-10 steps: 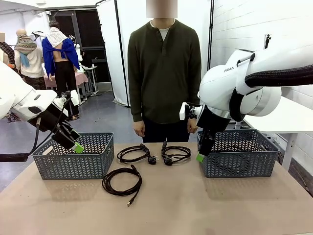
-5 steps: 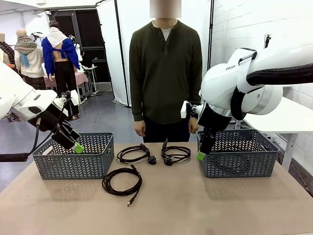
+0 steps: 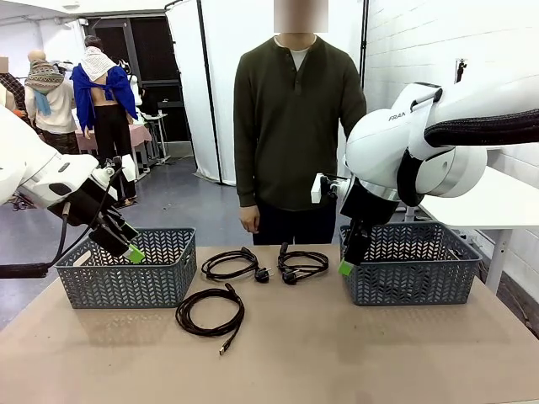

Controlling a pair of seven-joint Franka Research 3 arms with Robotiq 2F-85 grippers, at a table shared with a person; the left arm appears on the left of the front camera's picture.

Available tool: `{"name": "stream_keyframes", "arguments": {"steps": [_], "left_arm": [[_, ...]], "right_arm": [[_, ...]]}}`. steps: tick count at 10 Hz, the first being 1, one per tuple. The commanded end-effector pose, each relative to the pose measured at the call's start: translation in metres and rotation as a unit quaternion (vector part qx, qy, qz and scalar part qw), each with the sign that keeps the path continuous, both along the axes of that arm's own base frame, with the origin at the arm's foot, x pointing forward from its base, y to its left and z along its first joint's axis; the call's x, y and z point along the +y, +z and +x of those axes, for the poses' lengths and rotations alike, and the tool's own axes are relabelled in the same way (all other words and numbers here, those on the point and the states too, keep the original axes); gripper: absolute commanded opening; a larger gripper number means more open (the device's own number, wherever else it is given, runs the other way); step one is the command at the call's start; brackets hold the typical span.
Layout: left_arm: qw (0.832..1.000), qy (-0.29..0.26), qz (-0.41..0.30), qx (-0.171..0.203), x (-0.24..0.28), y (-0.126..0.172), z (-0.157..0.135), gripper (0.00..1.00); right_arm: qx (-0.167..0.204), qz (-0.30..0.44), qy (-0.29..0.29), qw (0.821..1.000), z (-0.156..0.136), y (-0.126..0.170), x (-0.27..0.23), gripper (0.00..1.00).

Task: Organize the cables according to human instructions.
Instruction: Pick up a bundle of cables and place it in the basket indicated by the human.

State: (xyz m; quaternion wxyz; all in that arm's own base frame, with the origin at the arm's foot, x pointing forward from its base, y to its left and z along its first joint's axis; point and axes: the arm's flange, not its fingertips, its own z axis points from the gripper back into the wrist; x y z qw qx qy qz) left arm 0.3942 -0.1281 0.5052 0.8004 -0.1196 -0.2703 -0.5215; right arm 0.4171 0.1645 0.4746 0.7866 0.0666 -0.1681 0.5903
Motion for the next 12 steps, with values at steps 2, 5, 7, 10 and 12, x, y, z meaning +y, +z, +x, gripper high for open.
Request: {"name": "stream_keyframes", "arguments": {"steps": [2, 5, 7, 10, 12], "left_arm": [[1.0, -0.01, -0.008, 0.0, 0.0036, -0.0002, 0.0033, 1.0], [1.0, -0.01, -0.008, 0.0, 0.0036, -0.0002, 0.0033, 1.0], [1.0, -0.01, -0.008, 0.0, 0.0036, -0.0002, 0.0033, 1.0], [1.0, -0.01, -0.008, 0.0, 0.0036, -0.0002, 0.0033, 1.0], [1.0, -0.01, -0.008, 0.0, 0.0036, -0.0002, 0.0033, 1.0]], "right_arm": [[-0.002, -0.003, -0.002, 1.0, 0.0005, 0.0009, 0.0003, 1.0], [-0.002, -0.003, -0.002, 1.0, 0.0005, 0.0009, 0.0003, 1.0], [-0.002, -0.003, -0.002, 1.0, 0.0005, 0.0009, 0.0003, 1.0], [-0.002, -0.003, -0.002, 1.0, 0.0005, 0.0009, 0.0003, 1.0], [-0.002, -0.003, -0.002, 1.0, 0.0005, 0.0009, 0.0003, 1.0]]}}
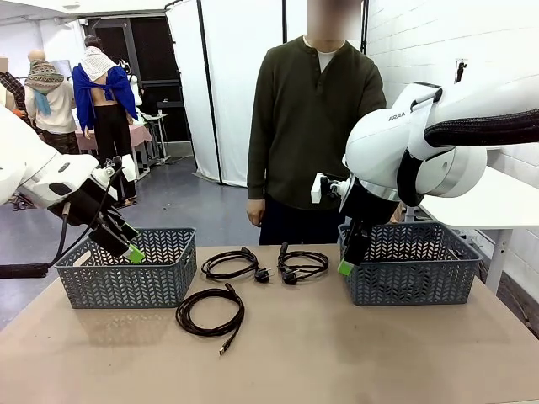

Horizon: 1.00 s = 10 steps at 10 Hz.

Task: Organize the cables according to human instructions.
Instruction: Pick up a bundle of cables and place it in the basket indicated by the human.

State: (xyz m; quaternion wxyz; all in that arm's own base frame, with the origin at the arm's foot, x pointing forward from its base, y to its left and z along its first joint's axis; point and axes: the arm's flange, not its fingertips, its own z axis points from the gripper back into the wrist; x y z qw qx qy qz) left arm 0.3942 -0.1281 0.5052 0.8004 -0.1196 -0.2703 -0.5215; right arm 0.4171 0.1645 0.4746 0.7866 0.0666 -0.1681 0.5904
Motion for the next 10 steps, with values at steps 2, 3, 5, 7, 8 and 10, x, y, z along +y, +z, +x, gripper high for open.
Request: {"name": "stream_keyframes", "arguments": {"steps": [2, 3, 5, 7, 8, 10], "left_arm": [[1.0, -0.01, -0.008, 0.0, 0.004, 0.0, 0.003, 1.0], [1.0, -0.01, -0.008, 0.0, 0.004, 0.0, 0.003, 1.0], [1.0, -0.01, -0.008, 0.0, 0.004, 0.0, 0.003, 1.0], [1.0, -0.01, -0.008, 0.0, 0.004, 0.0, 0.003, 1.0], [1.0, -0.01, -0.008, 0.0, 0.004, 0.0, 0.003, 1.0], [1.0, -0.01, -0.008, 0.0, 0.004, 0.0, 0.003, 1.0]], "right_arm": [[0.0, 0.0, 0.0, 1.0, 0.0, 0.0, 0.0, 1.0], [0.007, -0.001, -0.026, 1.0, 0.006, 0.005, 0.006, 1.0], [0.031, 0.001, -0.084, 0.996, 0.021, 0.015, 0.024, 1.0], [0.042, 0.0, -0.121, 0.992, 0.039, 0.022, 0.043, 1.0], [0.046, -0.005, -0.153, 0.987, 0.052, 0.022, 0.053, 1.0], [0.062, 0.007, -0.201, 0.978, 0.085, 0.02, 0.072, 1.0]]}}
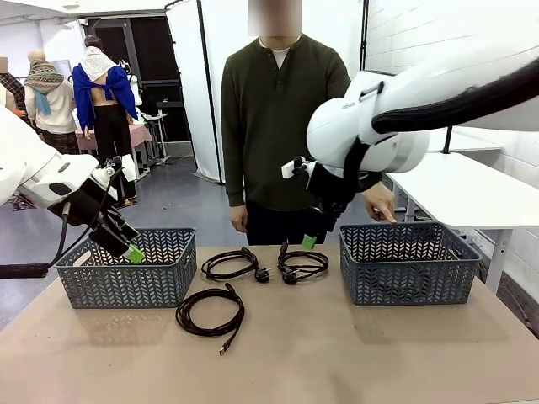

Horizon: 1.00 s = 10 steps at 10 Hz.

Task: Organize the cables according to human instructions.
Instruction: Pick up a bundle of cables and place it in the basket indicated by the human.

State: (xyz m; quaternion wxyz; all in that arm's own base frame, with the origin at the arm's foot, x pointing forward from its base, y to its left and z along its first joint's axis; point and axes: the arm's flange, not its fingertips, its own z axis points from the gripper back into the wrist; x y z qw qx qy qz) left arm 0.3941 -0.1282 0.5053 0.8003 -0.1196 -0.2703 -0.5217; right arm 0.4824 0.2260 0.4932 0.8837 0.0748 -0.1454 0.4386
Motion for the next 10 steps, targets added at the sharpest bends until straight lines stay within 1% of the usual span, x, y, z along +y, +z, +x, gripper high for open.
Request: {"name": "stream_keyframes", "arguments": {"steps": [1, 3, 5, 7, 8, 9, 10], "left_arm": [[1.0, -0.01, -0.008, 0.0, 0.004, 0.0, 0.003, 1.0], [1.0, -0.01, -0.008, 0.0, 0.004, 0.0, 0.003, 1.0], [1.0, -0.01, -0.008, 0.0, 0.004, 0.0, 0.003, 1.0], [1.0, -0.01, -0.008, 0.0, 0.004, 0.0, 0.003, 1.0], [1.0, -0.01, -0.008, 0.0, 0.004, 0.0, 0.003, 1.0], [1.0, -0.01, -0.008, 0.0, 0.004, 0.0, 0.003, 1.0], [1.0, -0.01, -0.008, 0.0, 0.004, 0.0, 0.003, 1.0]], "right_arm": [[0.019, -0.003, -0.043, 0.999, 0.036, 0.0, 0.02, 1.0], [0.031, -0.01, -0.076, 0.997, 0.067, -0.008, 0.033, 1.0], [0.039, -0.02, -0.105, 0.993, 0.095, -0.023, 0.042, 1.0], [0.048, -0.028, -0.119, 0.991, 0.114, -0.036, 0.046, 1.0], [0.059, -0.03, -0.114, 0.991, 0.117, -0.04, 0.046, 1.0], [0.038, -0.015, -0.106, 0.994, 0.102, -0.039, 0.038, 1.0], [0.038, -0.015, -0.106, 0.994, 0.102, -0.039, 0.038, 1.0]]}}
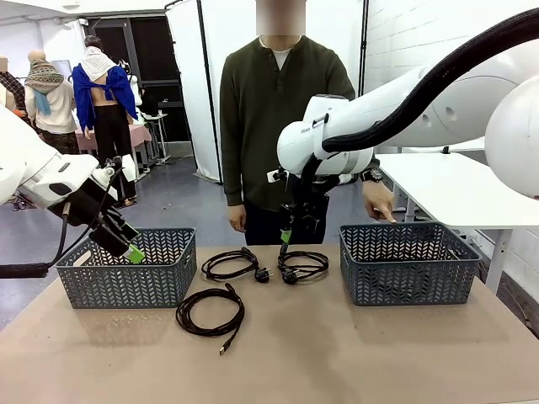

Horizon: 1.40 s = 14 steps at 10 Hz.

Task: Organize the cables according to human instructions.
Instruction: Pick up a bundle of cables and place it in the basket indicated by the human.

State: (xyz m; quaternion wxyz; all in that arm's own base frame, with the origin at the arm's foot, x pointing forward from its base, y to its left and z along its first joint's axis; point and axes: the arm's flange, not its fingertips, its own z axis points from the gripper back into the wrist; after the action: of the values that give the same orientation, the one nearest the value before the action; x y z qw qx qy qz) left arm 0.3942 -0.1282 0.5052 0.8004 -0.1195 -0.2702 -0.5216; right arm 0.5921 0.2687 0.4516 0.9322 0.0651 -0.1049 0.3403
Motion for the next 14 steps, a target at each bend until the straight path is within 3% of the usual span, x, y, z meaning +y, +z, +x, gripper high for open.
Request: {"name": "stream_keyframes", "arguments": {"steps": [1, 7, 11, 14], "left_arm": [[1.0, -0.01, -0.008, 0.0, 0.004, 0.0, 0.003, 1.0], [1.0, -0.01, -0.008, 0.0, 0.004, 0.0, 0.003, 1.0], [1.0, -0.01, -0.008, 0.0, 0.004, 0.0, 0.003, 1.0], [1.0, -0.01, -0.008, 0.0, 0.004, 0.0, 0.003, 1.0]], "right_arm": [[-0.008, 0.0, 0.001, 1.0, -0.008, 0.003, -0.005, 1.0], [-0.005, 0.002, 0.001, 1.0, -0.002, 0.007, 0.0, 1.0], [-0.012, 0.012, -0.039, 0.999, 0.024, -0.015, 0.01, 1.0], [0.002, 0.016, -0.092, 0.996, 0.046, -0.033, 0.017, 1.0]]}}
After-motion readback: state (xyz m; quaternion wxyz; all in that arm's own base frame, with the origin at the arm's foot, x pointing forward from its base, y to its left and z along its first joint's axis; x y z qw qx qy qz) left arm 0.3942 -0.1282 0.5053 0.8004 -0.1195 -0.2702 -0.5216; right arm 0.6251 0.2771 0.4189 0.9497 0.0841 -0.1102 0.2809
